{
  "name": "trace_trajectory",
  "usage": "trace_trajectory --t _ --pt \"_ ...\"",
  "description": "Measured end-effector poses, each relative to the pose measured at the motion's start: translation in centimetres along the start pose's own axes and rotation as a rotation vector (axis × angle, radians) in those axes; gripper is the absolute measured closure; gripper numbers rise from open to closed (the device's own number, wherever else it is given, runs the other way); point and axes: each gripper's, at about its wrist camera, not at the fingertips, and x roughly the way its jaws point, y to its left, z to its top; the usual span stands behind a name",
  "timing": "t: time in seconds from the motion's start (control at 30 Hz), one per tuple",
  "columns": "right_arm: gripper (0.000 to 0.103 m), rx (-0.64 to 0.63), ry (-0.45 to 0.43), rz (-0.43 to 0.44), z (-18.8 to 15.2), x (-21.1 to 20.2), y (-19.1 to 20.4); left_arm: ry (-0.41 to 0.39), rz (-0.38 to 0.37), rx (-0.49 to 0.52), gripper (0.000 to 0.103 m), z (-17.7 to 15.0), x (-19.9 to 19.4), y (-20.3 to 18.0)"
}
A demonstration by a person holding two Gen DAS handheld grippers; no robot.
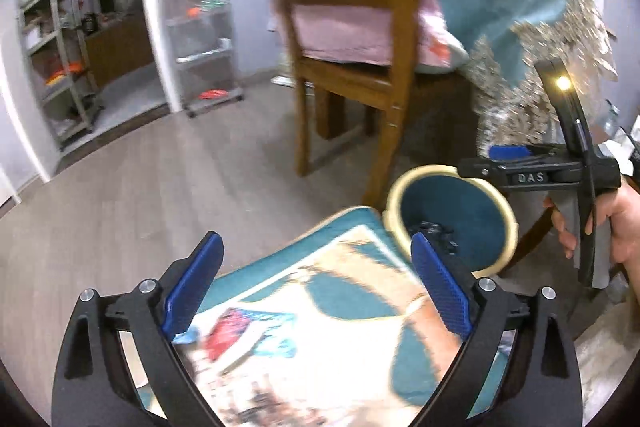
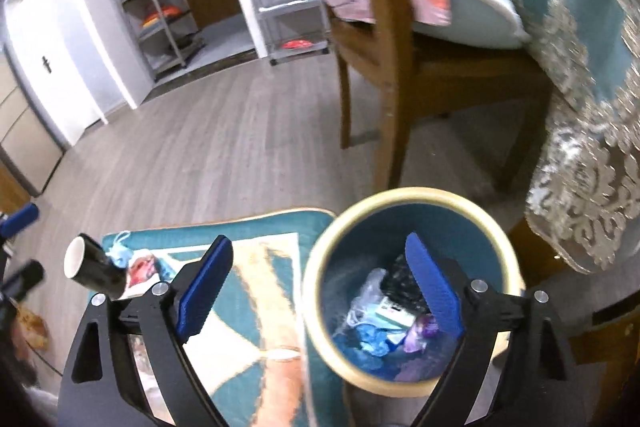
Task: Collect trash
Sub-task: 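Move both tools back from the bin over the cushion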
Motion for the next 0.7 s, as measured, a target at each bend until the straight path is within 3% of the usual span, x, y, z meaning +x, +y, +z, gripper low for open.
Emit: trace_trajectory --t 0.4,0.7 --pt "0.013 -0.207 0.066 0.023 -1.7 2.5 9.5 0.012 0.124 -0.173 0.009 -5.6 -3.1 8.6" --pt "0.012 -0.299 0.073 0.076 -3.3 4.9 15.8 0.018 0.171 -0.180 0.009 -7.8 -4.6 12.4"
